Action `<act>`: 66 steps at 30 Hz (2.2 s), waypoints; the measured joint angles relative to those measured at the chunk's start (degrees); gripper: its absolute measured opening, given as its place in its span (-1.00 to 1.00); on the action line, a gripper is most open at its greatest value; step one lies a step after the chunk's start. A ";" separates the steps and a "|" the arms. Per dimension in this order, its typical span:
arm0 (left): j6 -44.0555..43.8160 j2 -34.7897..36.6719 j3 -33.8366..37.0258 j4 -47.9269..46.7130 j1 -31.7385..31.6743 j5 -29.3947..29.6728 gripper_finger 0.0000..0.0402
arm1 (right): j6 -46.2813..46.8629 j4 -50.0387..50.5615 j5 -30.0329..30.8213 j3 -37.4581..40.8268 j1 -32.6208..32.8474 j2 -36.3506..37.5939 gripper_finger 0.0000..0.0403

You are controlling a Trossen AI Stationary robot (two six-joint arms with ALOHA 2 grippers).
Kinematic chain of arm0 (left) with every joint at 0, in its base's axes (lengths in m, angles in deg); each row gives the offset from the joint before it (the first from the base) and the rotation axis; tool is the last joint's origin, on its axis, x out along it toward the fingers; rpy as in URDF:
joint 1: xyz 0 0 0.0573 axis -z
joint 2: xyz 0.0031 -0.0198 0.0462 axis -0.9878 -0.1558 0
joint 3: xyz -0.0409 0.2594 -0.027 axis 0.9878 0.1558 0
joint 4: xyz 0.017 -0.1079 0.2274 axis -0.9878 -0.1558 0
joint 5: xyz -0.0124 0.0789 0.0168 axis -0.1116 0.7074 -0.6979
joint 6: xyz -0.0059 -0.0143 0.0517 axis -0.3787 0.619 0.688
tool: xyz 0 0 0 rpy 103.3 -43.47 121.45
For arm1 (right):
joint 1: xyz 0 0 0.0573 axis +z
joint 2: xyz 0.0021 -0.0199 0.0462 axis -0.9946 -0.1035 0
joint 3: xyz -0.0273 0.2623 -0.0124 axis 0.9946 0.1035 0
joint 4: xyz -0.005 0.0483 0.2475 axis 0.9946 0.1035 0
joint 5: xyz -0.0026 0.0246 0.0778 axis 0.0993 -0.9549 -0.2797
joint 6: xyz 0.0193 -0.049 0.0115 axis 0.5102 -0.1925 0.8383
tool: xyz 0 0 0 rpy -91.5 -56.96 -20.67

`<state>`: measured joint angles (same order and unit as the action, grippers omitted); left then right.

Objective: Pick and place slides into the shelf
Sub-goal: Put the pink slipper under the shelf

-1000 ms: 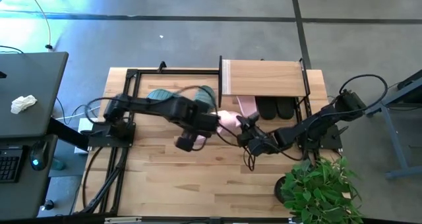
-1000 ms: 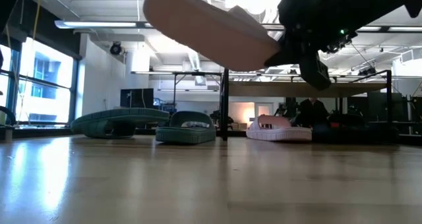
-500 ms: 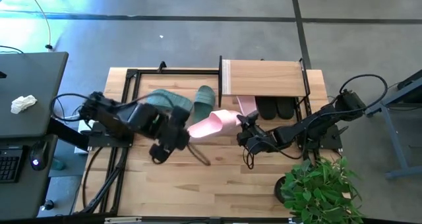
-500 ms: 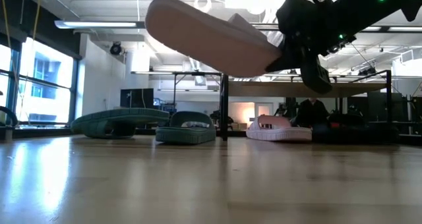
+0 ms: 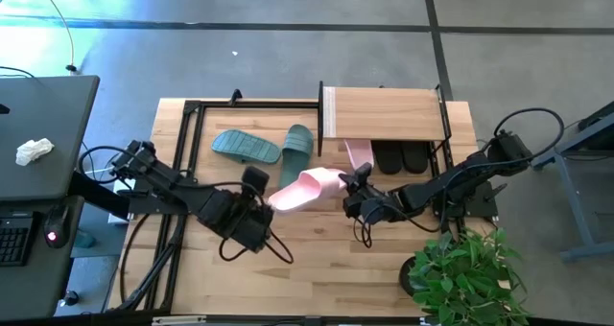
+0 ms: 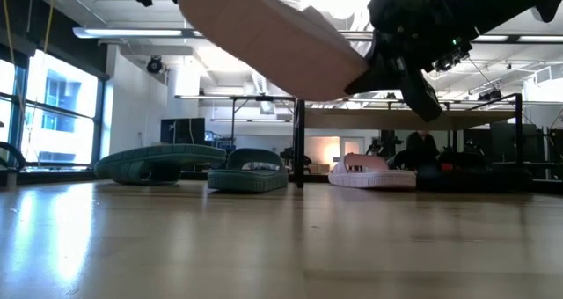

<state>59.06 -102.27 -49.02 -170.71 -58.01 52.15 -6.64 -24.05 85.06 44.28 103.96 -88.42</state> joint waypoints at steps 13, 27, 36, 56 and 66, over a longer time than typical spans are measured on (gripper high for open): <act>3.75 -0.15 0.24 11.62 -0.13 0.80 0.44 | 0.02 -0.92 -0.88 0.00 0.00 0.00 -0.94; 2.73 -1.39 3.21 14.36 -0.15 0.66 0.27 | 0.16 -1.04 -0.85 0.00 0.00 0.00 -0.95; 0.62 -1.44 6.38 15.24 -0.11 5.81 0.06 | 0.17 -1.22 -1.08 0.00 0.00 0.00 -0.95; -10.09 1.87 14.16 15.14 9.42 23.37 -0.09 | -1.40 -4.02 -2.34 -0.04 0.02 0.00 -0.95; -16.51 15.34 32.96 29.41 14.89 31.09 -0.08 | -3.54 -6.07 -3.62 -0.04 0.13 0.00 -0.95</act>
<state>42.55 -86.93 -16.06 -141.30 -43.12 83.23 -10.18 -30.12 81.43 44.24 104.09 -88.42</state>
